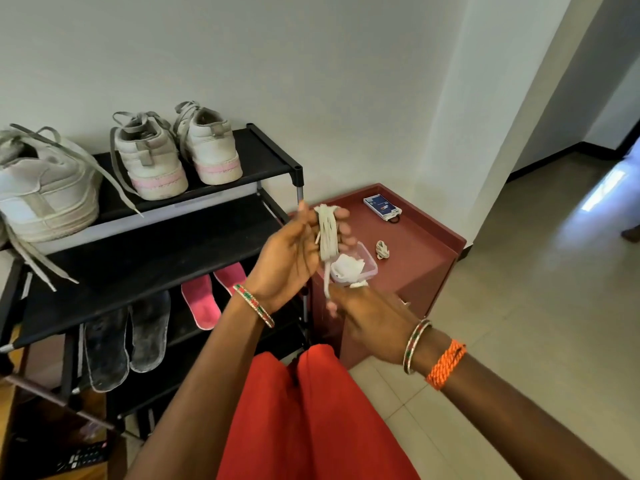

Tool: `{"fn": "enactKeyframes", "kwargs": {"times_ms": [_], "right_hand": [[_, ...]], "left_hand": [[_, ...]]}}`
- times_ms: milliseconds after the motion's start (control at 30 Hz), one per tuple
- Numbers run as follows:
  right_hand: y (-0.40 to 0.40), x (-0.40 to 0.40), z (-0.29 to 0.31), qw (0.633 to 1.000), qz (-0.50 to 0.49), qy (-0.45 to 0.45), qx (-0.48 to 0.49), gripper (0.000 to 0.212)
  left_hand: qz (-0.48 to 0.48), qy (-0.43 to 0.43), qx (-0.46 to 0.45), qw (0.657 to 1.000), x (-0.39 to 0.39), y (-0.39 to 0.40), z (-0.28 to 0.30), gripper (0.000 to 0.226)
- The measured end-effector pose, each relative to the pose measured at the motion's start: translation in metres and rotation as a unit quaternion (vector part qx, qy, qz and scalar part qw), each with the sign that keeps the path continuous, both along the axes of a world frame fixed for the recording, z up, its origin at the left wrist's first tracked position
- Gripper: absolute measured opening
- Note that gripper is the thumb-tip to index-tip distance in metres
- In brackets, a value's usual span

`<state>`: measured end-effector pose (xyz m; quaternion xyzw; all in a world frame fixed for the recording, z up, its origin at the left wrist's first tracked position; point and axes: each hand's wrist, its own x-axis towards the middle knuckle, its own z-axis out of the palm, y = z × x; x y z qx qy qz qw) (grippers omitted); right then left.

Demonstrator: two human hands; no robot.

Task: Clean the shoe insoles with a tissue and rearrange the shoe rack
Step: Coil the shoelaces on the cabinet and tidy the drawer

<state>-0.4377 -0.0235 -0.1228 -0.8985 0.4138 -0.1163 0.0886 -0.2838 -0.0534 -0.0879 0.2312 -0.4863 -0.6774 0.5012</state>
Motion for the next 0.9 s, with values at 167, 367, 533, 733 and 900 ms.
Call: {"fn": "enactKeyframes", "kwargs": {"times_ms": [167,367,533,733,900], "right_hand": [[0.004,0.001,0.053,0.994,0.013,-0.076,-0.079,0.013],[-0.036,-0.019,0.072,0.985,-0.103,-0.057,-0.123,0.015],[-0.023,-0.015,0.049,0.982,-0.097,-0.157,-0.047,0.021],[0.008,0.001,0.022,0.995,-0.096,-0.017,-0.019,0.01],[0.019,0.007,0.037,0.993,-0.103,0.0,-0.065,0.017]], "left_hand": [[0.06,-0.196,-0.028,0.978,-0.009,-0.001,-0.005,0.065],[-0.013,-0.135,-0.017,0.991,-0.017,0.004,-0.008,0.049],[-0.066,0.015,0.05,0.996,-0.012,0.01,-0.009,0.053],[0.01,0.111,0.079,0.991,-0.016,0.009,-0.005,0.055],[0.084,0.037,0.095,0.991,-0.027,0.011,-0.011,0.057]]}}
